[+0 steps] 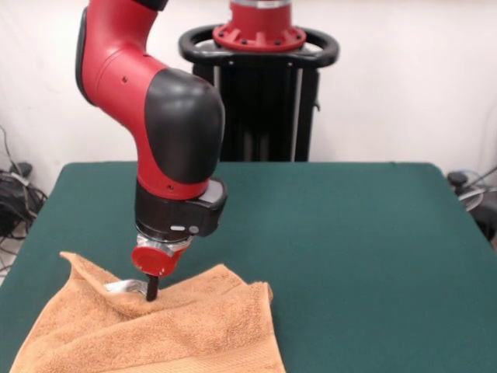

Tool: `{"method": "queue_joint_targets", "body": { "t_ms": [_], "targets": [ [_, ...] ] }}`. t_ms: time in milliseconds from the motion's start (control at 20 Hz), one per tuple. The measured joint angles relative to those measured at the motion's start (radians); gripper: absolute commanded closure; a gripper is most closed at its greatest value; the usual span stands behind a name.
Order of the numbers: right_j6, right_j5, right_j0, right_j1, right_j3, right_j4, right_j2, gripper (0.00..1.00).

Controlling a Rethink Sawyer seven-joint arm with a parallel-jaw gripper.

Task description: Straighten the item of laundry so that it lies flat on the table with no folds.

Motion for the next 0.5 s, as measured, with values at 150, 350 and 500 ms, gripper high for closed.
{"method": "queue_joint_targets", "body": {
  "t_ms": [150, 350, 500],
  "targets": [
    [0.000, 0.000, -0.001, 0.000, 0.000, 0.006, 0.000, 0.00],
    [0.000, 0.000, -0.002, 0.000, 0.000, 0.011, 0.000, 0.00],
    [0.000, 0.000, -0.002, 0.001, 0.000, 0.017, 0.000, 0.00]
  ]
}}
